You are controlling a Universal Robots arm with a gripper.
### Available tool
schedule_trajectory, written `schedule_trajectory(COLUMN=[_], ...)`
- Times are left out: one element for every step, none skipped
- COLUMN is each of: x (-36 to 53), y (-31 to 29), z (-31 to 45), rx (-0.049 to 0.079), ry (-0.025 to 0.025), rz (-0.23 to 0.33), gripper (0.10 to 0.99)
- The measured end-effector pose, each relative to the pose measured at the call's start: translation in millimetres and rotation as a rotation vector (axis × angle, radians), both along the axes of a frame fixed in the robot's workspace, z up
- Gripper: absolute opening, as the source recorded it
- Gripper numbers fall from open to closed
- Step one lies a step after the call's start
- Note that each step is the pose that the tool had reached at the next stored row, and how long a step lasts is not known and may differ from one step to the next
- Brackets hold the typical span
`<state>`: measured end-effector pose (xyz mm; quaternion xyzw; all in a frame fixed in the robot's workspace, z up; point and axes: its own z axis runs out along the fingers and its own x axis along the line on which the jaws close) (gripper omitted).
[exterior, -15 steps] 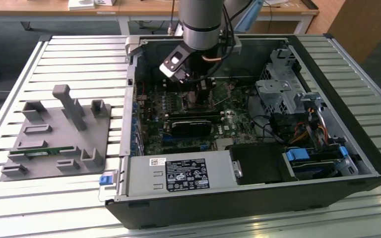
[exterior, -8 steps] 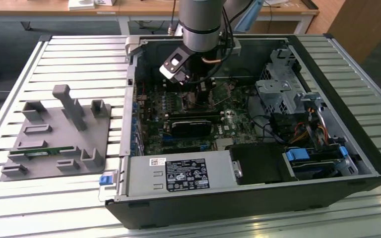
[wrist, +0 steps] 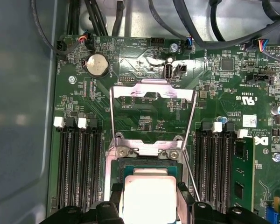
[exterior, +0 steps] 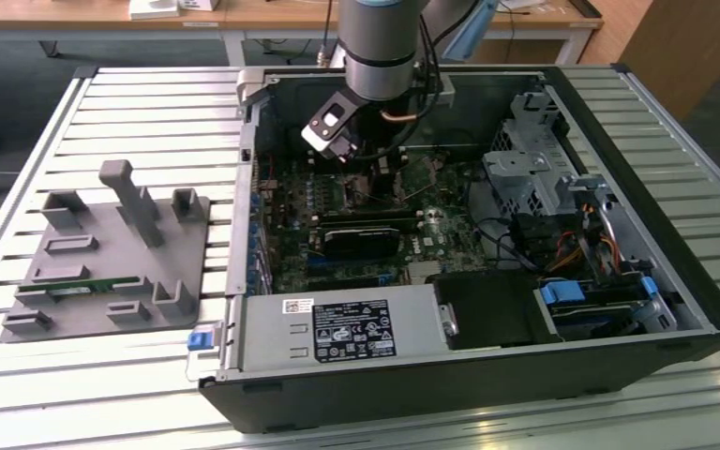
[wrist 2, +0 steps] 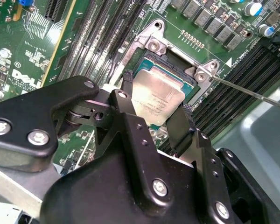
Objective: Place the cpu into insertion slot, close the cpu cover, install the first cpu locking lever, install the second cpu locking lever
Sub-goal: 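Place the cpu into insertion slot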
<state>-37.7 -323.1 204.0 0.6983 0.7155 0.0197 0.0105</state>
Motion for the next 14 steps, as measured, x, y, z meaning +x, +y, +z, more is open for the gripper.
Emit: schedule_trajectory(x=[0.0, 0.0, 0.0, 0.0, 0.0, 0.0, 0.0, 0.0, 0.0, 0.0, -0.1, -0.1, -0.1, -0.1], y=[0.1, 0.2, 0.4, 0.6, 0.8, 1.0, 1.1, 1.3, 1.4, 1.5, 1.6, 1.6, 1.7, 1.8], z=[-0.4, -0.8, -1.2, -1.7, -2.0, -2.4, -2.8, -3.2, -3.6, -4.1, -4.6, -5.0, -5.5, -6.0], rx=[0.000, 0.000, 0.000, 0.000, 0.000, 0.000, 0.000, 0.000, 0.000, 0.000, 0.000, 0.000, 0.000, 0.000], ry=[0.0001, 0.0000, 0.0000, 0.0000, 0.0001, 0.0001, 0.0000, 0.0000, 0.0000, 0.0000, 0.0000, 0.0000, 0.0000, 0.0000], rz=[-0.001, -0.002, -0.003, -0.005, -0.007, -0.009, -0.011, -0.012, -0.013, -0.013, -0.013, -0.013, -0.013, -0.013], gripper=[0.537, 0.537, 0.537, 0.537, 0.537, 0.537, 0.537, 0.537, 0.537, 0.537, 0.537, 0.537, 0.537, 0.537])
